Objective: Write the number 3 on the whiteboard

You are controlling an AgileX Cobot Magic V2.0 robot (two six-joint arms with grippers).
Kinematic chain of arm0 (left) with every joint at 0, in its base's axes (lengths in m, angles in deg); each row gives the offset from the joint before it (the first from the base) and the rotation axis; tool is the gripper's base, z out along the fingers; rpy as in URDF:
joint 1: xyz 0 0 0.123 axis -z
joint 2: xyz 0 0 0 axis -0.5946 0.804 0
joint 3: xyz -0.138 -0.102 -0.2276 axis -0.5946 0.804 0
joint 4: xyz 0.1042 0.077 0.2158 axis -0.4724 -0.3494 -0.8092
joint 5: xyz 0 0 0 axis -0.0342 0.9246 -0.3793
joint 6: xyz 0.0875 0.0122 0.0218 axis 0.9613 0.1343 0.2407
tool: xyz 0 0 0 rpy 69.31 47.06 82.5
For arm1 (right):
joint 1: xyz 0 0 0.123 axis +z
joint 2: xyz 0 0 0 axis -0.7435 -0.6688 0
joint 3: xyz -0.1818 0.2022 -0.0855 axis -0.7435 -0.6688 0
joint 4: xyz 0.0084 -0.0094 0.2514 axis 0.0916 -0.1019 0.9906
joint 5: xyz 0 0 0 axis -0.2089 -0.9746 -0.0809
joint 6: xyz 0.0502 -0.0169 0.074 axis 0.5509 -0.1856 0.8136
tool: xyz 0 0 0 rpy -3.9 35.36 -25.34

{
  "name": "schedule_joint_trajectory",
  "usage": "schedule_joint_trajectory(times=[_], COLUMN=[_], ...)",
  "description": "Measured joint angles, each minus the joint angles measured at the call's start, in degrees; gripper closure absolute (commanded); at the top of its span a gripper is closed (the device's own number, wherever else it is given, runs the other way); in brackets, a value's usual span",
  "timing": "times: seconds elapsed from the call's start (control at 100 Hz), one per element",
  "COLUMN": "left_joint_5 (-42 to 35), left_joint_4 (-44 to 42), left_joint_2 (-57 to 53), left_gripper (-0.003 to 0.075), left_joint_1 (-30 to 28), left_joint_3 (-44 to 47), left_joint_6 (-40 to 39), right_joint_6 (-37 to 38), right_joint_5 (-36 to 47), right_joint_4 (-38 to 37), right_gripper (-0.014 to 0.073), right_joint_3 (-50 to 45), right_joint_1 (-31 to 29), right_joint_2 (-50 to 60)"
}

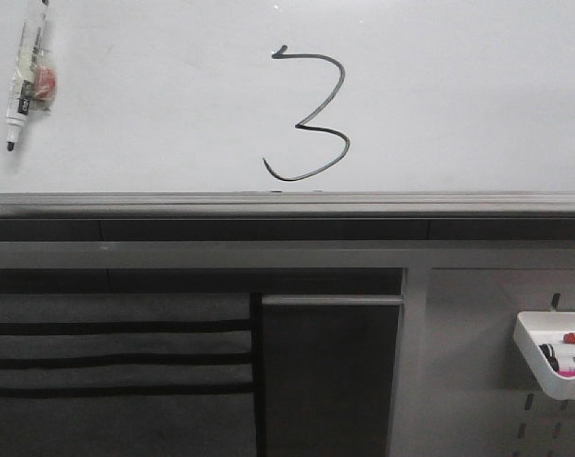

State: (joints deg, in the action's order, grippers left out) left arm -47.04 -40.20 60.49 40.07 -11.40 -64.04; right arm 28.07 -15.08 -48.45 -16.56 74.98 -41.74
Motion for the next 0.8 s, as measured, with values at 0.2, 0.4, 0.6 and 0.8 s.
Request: schedule_joint_trajectory(times=[0.2, 0.4, 0.6, 0.8], left_joint_5=[-0.1, -0.1, -0.2, -0.2], left_joint_4=[0.0, 0.0, 0.0, 0.0], left_joint_2=[0.0, 0.0, 0.0, 0.0], left_gripper=[0.0738, 0.0738, 0.0738, 0.0738], left_joint_1=[0.0, 0.0, 0.0, 0.0], left_joint_3=[0.0, 0.0, 0.0, 0.0], left_joint_6=[0.0, 0.0, 0.0, 0.0], right_joint_6=[1.2, 1.8, 1.9, 1.9], right_joint_5=[6.1, 22.7, 35.6, 44.0], right_joint_4=[1.2, 4.7, 7.1, 8.0], right_gripper=[0.0668, 0.0668, 0.0668, 0.0668], right_joint_3=[-4.9, -20.2, -33.3, -36.3], right_joint_1=[-3.9, -15.3, -23.7, -25.4], right_joint_2=[4.8, 14.3, 17.0, 17.0])
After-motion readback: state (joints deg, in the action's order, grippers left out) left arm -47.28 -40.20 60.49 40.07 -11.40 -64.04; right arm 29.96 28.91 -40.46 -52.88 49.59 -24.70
